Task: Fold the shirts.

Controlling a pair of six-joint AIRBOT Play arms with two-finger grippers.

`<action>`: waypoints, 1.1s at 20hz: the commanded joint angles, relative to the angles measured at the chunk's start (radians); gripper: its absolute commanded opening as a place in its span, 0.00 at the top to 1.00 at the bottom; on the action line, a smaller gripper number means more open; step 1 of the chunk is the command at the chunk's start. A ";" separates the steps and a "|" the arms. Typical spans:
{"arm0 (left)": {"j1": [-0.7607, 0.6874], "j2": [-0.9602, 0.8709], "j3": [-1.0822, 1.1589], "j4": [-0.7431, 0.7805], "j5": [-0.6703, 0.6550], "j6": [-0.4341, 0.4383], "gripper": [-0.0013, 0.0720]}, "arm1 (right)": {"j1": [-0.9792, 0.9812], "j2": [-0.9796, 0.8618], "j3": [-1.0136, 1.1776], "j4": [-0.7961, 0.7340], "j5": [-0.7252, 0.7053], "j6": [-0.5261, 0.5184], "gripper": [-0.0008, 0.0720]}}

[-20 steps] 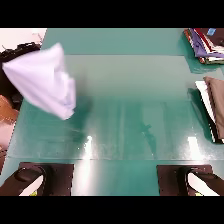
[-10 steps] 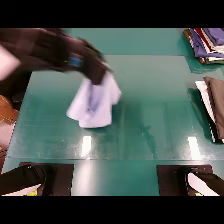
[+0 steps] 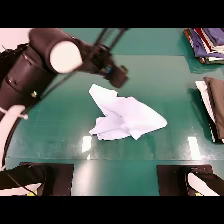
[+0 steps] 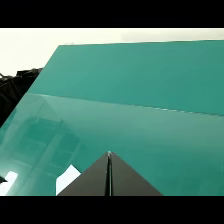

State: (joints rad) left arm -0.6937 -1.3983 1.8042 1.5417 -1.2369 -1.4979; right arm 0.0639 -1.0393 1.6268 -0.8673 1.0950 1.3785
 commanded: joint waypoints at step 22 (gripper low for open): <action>0.241 0.076 -1.024 -0.741 0.233 0.171 0.95 | 0.001 0.000 -0.002 -0.001 0.017 0.000 0.96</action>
State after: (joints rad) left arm -0.4385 -1.3231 0.7940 0.8433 -1.0382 -1.3422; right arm 0.0639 -1.0389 1.6253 -0.8673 1.1030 1.3785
